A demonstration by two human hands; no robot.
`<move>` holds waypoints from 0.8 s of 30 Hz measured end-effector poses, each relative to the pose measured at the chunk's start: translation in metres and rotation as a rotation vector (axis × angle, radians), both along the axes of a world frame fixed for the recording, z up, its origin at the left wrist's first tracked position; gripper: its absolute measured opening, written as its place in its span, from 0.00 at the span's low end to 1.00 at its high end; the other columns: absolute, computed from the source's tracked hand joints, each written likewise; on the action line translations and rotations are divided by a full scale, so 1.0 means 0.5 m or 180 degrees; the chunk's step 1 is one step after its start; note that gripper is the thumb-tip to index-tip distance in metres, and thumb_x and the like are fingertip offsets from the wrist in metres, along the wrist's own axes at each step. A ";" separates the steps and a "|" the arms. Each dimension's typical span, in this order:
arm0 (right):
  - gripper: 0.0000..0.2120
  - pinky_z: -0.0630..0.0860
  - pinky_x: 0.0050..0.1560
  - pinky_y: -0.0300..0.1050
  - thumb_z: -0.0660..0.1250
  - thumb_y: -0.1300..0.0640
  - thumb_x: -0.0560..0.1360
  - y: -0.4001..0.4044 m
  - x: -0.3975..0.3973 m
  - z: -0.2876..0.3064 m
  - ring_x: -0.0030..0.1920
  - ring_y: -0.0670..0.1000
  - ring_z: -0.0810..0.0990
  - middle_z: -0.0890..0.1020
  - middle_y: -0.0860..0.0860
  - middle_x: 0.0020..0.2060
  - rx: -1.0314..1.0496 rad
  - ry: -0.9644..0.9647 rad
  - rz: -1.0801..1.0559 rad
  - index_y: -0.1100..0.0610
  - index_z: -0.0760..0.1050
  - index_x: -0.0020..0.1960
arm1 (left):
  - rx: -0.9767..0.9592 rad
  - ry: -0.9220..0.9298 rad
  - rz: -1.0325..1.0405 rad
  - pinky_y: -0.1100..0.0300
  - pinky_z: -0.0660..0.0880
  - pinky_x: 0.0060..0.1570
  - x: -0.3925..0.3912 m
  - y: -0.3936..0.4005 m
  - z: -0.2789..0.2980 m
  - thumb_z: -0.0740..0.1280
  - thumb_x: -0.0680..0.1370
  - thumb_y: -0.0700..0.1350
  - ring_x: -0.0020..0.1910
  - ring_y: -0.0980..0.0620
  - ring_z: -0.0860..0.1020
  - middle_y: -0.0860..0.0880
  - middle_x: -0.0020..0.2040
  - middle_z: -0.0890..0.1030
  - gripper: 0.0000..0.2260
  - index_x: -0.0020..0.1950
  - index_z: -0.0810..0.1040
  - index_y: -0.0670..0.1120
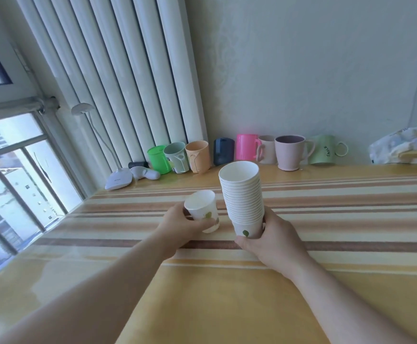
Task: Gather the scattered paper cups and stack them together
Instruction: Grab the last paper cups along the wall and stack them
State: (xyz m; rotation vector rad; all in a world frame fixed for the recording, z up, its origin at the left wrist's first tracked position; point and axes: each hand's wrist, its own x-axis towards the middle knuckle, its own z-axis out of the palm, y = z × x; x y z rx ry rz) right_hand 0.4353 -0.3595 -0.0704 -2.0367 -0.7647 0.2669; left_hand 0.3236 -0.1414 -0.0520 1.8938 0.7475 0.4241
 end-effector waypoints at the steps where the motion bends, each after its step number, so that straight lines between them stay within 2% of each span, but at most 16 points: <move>1: 0.27 0.80 0.48 0.44 0.81 0.43 0.66 -0.001 0.000 0.000 0.52 0.41 0.82 0.84 0.36 0.49 0.0000 0.0019 0.0007 0.38 0.75 0.62 | -0.0192 -0.0308 0.0183 0.55 0.80 0.53 -0.004 -0.010 0.013 0.83 0.73 0.46 0.54 0.48 0.86 0.51 0.52 0.89 0.18 0.60 0.84 0.48; 3: 0.27 0.82 0.50 0.45 0.80 0.43 0.66 -0.002 0.000 -0.002 0.52 0.41 0.82 0.84 0.37 0.50 0.0035 0.0048 0.0035 0.39 0.75 0.62 | -0.0506 -0.0938 0.0384 0.53 0.80 0.56 -0.009 -0.032 0.066 0.80 0.76 0.45 0.56 0.44 0.85 0.47 0.52 0.88 0.11 0.56 0.84 0.46; 4: 0.28 0.83 0.51 0.46 0.80 0.42 0.66 -0.003 0.001 -0.003 0.52 0.41 0.83 0.84 0.37 0.50 0.0052 0.0054 0.0043 0.39 0.75 0.63 | -0.0503 -0.1190 0.0372 0.54 0.81 0.56 -0.009 -0.047 0.103 0.78 0.78 0.44 0.57 0.44 0.86 0.47 0.52 0.89 0.09 0.56 0.83 0.47; 6: 0.28 0.84 0.53 0.48 0.79 0.42 0.66 -0.004 0.000 -0.003 0.53 0.42 0.83 0.85 0.37 0.51 0.0071 0.0087 0.0055 0.40 0.75 0.64 | -0.0316 -0.1532 0.0188 0.61 0.82 0.52 -0.014 -0.085 0.178 0.76 0.79 0.45 0.55 0.52 0.87 0.52 0.50 0.90 0.06 0.55 0.83 0.50; 9: 0.28 0.84 0.54 0.49 0.80 0.41 0.65 -0.005 0.000 -0.002 0.53 0.42 0.83 0.85 0.38 0.51 0.0082 0.0122 0.0054 0.40 0.76 0.63 | -0.0007 -0.1813 -0.0167 0.68 0.80 0.45 -0.011 -0.143 0.265 0.73 0.81 0.45 0.45 0.63 0.87 0.58 0.43 0.90 0.02 0.53 0.82 0.49; 11: 0.28 0.85 0.53 0.50 0.80 0.40 0.64 -0.006 0.001 -0.004 0.52 0.43 0.84 0.85 0.39 0.50 0.0077 0.0116 0.0059 0.40 0.76 0.61 | 0.0320 -0.1710 -0.0411 0.71 0.80 0.41 -0.003 -0.177 0.292 0.75 0.78 0.46 0.42 0.66 0.86 0.61 0.41 0.89 0.05 0.51 0.82 0.50; 13: 0.27 0.85 0.53 0.49 0.79 0.40 0.64 -0.007 0.002 -0.005 0.51 0.43 0.84 0.85 0.39 0.50 0.0104 0.0107 0.0068 0.41 0.76 0.61 | 0.0836 -0.1247 -0.0463 0.65 0.80 0.44 0.009 -0.191 0.286 0.80 0.74 0.50 0.43 0.68 0.85 0.63 0.44 0.89 0.09 0.51 0.83 0.53; 15: 0.27 0.85 0.52 0.47 0.79 0.41 0.64 -0.008 0.003 -0.005 0.51 0.43 0.84 0.85 0.40 0.50 0.0139 0.0107 0.0082 0.41 0.76 0.61 | 0.1127 -0.0803 -0.0326 0.58 0.81 0.49 0.018 -0.194 0.263 0.81 0.74 0.54 0.45 0.68 0.84 0.64 0.47 0.87 0.10 0.50 0.84 0.55; 17: 0.26 0.83 0.49 0.44 0.78 0.41 0.64 -0.010 0.001 -0.001 0.50 0.44 0.84 0.85 0.40 0.49 0.0095 0.0061 0.0094 0.42 0.76 0.60 | 0.1034 -0.0751 -0.0113 0.55 0.81 0.54 0.024 -0.198 0.238 0.80 0.74 0.55 0.47 0.64 0.84 0.58 0.47 0.88 0.12 0.52 0.83 0.55; 20: 0.24 0.79 0.44 0.38 0.78 0.42 0.65 -0.015 -0.002 0.004 0.49 0.43 0.84 0.85 0.39 0.48 0.0109 0.0087 0.0093 0.42 0.76 0.59 | 0.1004 -0.0909 0.0056 0.64 0.74 0.48 0.026 -0.207 0.206 0.82 0.72 0.53 0.50 0.72 0.79 0.61 0.49 0.85 0.17 0.55 0.79 0.61; 21: 0.24 0.79 0.43 0.37 0.78 0.42 0.65 -0.016 -0.002 0.005 0.49 0.43 0.84 0.85 0.39 0.48 0.0113 0.0088 0.0096 0.42 0.77 0.59 | 0.0886 -0.0993 0.0036 0.64 0.73 0.48 0.029 -0.205 0.198 0.83 0.72 0.52 0.51 0.74 0.78 0.61 0.50 0.85 0.18 0.55 0.79 0.61; 22: 0.24 0.78 0.43 0.36 0.78 0.42 0.65 -0.016 -0.001 0.005 0.49 0.43 0.84 0.85 0.39 0.48 0.0112 0.0085 0.0095 0.42 0.77 0.59 | 0.0710 -0.1008 -0.0001 0.62 0.74 0.50 0.032 -0.201 0.191 0.83 0.72 0.52 0.54 0.72 0.79 0.60 0.53 0.86 0.19 0.57 0.80 0.61; 24: 0.25 0.80 0.44 0.37 0.77 0.41 0.65 -0.015 0.001 0.002 0.49 0.43 0.84 0.85 0.40 0.48 0.0101 0.0093 0.0084 0.42 0.77 0.59 | 0.0454 -0.0859 -0.0125 0.55 0.78 0.56 0.034 -0.192 0.178 0.85 0.67 0.57 0.61 0.60 0.81 0.57 0.58 0.85 0.26 0.62 0.80 0.59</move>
